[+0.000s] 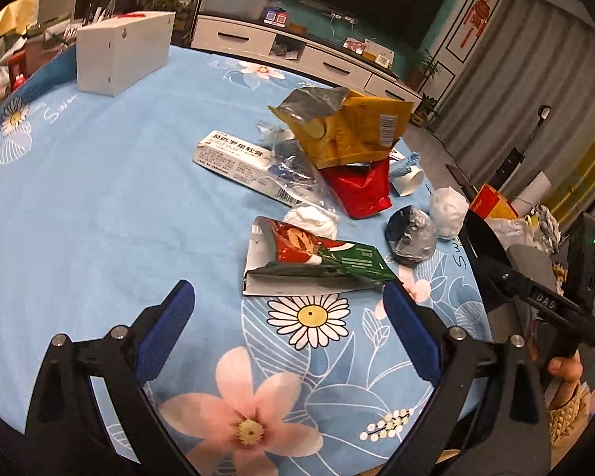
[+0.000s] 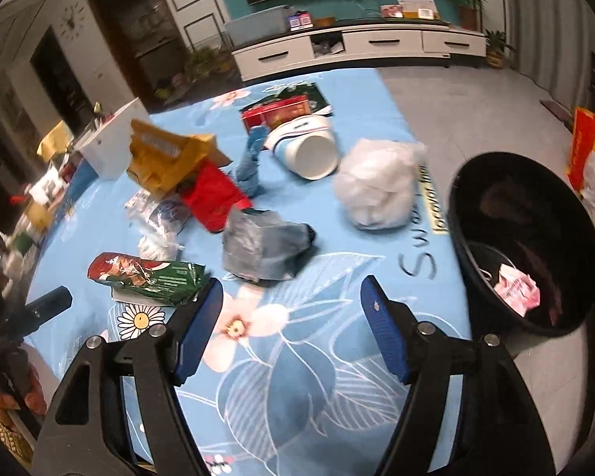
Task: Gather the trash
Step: 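Grasp the clear plastic bag with the right gripper while the left grasps the green wrapper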
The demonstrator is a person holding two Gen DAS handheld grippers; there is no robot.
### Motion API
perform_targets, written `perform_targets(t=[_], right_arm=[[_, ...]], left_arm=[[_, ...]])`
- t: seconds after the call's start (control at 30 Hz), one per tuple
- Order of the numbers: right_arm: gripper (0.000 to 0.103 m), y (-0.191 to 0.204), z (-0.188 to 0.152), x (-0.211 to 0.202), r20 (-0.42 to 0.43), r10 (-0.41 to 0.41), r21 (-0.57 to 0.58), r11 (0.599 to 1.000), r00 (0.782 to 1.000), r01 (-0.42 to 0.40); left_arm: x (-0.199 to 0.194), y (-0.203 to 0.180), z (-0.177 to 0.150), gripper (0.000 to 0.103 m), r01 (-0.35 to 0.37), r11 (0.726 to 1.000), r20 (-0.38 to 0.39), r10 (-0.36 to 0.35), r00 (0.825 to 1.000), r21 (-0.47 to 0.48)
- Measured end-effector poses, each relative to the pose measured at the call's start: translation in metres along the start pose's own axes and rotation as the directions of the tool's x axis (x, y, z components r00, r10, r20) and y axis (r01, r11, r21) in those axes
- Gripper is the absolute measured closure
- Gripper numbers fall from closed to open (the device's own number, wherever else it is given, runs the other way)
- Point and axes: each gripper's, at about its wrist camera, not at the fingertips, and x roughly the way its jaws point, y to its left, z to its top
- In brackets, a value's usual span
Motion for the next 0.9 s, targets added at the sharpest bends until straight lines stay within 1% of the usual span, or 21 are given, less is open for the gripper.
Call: perform_targets(t=[0.17,0.33,0.43,0.6,0.63,0.67,0.7,0.73,0.8,0.9], right_arm=[[0.032,0.011,0.009,0.017,-0.007,-0.004,-0.046,0.999,1.000,0.003],[0.032,0.022,0.017,0.036,-0.011,-0.013,-0.089,0.996,1.000,0.012],[0.032,0.027,0.021,0.045,-0.005,-0.022,-0.117,0.993,1.000,0.021],[0.032,0.032,0.027,0.066,-0.018,-0.030,-0.147,0.989,0.999,0.027],[0.032,0.034,0.027,0.069,-0.020,-0.036,-0.155,0.987,0.999,0.032],[0.032,0.036,0.027,0.073,-0.030,-0.039,-0.166,0.986,0.999,0.033],[0.033,0.037,0.026,0.076,-0.039,-0.040,-0.174,0.984,0.998,0.032],[0.038,0.038,0.025,0.078,-0.040,-0.042,-0.177,0.984,0.998,0.035],[0.048,0.039,0.023,0.083,-0.061,-0.046,-0.184,0.982,0.997,0.034],[0.057,0.040,0.021,0.085,-0.070,-0.038,-0.182,0.983,0.997,0.025]], left_arm=[[0.018,0.008,0.002,0.007,0.037,0.999,-0.023,-0.038,0.999,-0.039],[0.038,0.012,0.010,0.007,0.054,0.996,-0.045,-0.057,0.997,-0.069],[0.051,0.010,0.016,0.007,0.047,0.997,-0.050,-0.051,0.997,-0.068],[0.067,0.009,0.022,0.008,0.030,0.998,-0.068,-0.035,0.997,-0.063],[0.069,0.008,0.022,0.010,0.031,0.998,-0.070,-0.035,0.997,-0.060],[0.070,0.007,0.022,0.018,0.030,0.998,-0.072,-0.034,0.997,-0.057],[0.072,0.005,0.021,0.028,0.028,0.998,-0.077,-0.032,0.997,-0.048],[0.073,0.005,0.020,0.032,0.027,0.999,-0.081,-0.031,0.996,-0.045],[0.076,0.005,0.019,0.048,0.033,0.998,-0.094,-0.038,0.995,-0.046],[0.079,0.002,0.016,0.057,0.045,0.998,-0.108,-0.049,0.993,-0.040]])
